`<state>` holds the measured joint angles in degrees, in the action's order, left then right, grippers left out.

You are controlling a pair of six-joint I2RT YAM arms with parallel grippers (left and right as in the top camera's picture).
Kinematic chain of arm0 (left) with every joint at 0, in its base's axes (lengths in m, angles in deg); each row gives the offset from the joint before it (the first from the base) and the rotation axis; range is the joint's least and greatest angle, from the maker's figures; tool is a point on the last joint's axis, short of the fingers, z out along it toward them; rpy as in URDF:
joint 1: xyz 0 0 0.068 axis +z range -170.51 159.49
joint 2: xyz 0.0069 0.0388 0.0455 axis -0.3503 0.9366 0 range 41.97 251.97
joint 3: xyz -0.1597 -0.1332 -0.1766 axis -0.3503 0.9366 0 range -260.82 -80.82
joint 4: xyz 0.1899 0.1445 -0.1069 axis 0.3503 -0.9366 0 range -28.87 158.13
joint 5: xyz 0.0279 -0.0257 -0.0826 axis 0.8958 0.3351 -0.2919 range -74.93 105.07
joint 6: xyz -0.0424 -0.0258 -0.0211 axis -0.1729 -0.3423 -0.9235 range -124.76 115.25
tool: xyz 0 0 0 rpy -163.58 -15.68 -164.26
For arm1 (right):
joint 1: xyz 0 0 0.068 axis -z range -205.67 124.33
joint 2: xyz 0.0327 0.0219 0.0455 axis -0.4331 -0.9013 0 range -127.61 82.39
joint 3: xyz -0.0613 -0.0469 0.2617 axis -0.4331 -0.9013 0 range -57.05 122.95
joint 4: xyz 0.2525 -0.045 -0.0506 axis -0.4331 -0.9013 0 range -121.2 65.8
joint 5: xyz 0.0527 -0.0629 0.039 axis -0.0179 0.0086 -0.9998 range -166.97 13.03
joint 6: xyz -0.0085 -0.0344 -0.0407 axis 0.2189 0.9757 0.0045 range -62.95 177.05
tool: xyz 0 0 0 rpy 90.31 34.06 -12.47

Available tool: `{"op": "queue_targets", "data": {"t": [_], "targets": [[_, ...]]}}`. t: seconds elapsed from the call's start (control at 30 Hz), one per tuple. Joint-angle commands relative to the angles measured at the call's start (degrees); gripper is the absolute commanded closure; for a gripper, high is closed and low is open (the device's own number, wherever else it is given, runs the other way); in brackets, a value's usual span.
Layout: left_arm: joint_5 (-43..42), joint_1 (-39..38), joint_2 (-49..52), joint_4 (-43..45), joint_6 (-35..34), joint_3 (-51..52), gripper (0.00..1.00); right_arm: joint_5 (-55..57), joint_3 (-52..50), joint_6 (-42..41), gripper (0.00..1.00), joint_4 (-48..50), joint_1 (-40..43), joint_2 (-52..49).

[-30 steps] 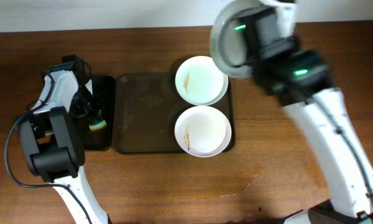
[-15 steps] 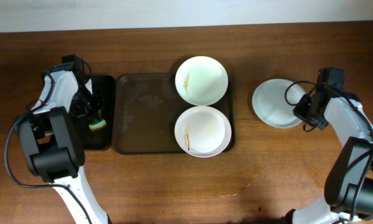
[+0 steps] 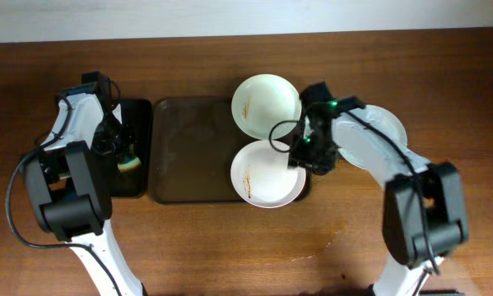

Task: Clean dirty plates on tray and stack at the side
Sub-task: 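Grip the bottom white plate rim with the right gripper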

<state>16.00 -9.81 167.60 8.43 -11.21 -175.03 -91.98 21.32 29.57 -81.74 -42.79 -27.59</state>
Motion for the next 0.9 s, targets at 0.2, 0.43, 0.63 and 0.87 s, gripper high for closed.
{"op": "queue_targets", "data": {"t": [0.2, 0.43, 0.63, 0.87], "targets": [[0.39, 0.33, 0.48, 1.18, 0.28, 1.18, 0.99, 0.66, -0.37, 2.51, 0.96, 1.09, -2.73, -4.81], [0.35, 0.35, 0.46, -6.56, 0.28, -6.67, 0.99, 4.28, 4.83, -8.07, 0.96, 17.2, -11.47, -5.49], [-1.29, 0.02, 0.37, -18.29, 0.57, -21.66, 1.0, 6.91, 4.83, -15.08, 0.96, 25.55, -16.17, -12.63], [-8.26, -9.18, 0.37, -22.23, 11.06, -25.16, 0.99, 3.85, 4.85, -16.52, 0.89, 29.99, -14.93, -15.78]]}}
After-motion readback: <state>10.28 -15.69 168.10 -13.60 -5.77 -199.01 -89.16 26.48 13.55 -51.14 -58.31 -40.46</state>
